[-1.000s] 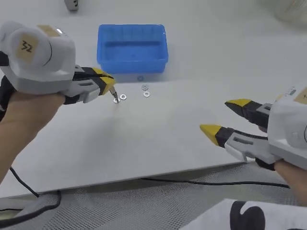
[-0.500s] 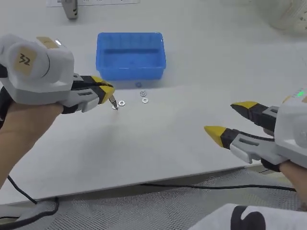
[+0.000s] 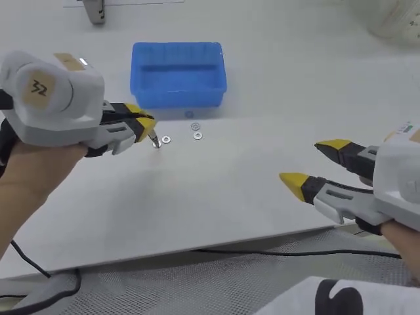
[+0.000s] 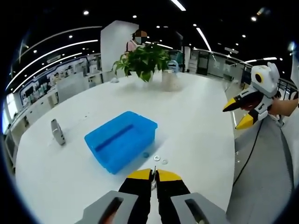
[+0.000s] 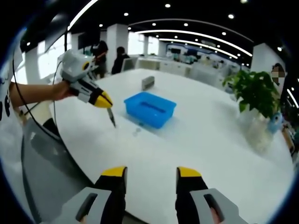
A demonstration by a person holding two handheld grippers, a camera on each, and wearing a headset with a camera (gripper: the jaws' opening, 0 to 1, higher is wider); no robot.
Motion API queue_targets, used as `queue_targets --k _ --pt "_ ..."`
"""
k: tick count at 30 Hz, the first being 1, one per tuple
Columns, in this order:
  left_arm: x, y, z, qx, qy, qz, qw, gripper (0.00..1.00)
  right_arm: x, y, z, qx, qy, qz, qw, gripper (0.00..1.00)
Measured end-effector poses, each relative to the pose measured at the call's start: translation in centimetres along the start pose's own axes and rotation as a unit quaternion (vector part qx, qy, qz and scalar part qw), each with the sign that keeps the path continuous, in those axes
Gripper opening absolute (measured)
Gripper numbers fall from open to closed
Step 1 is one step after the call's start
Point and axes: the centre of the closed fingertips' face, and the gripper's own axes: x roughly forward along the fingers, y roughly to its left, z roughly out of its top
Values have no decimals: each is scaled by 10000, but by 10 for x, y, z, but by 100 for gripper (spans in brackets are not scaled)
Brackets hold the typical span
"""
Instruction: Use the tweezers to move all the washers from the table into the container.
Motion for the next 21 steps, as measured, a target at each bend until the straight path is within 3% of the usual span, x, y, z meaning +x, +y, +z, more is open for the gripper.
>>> queue_targets --k 13,21 --pt "1 0 3 29 -41 -26 10000 0 0 0 0 -9 9 0 10000 38" --pt "3 -1 0 88 44 -44 9999 0 -1 0 0 -32 24 -5 10000 38"
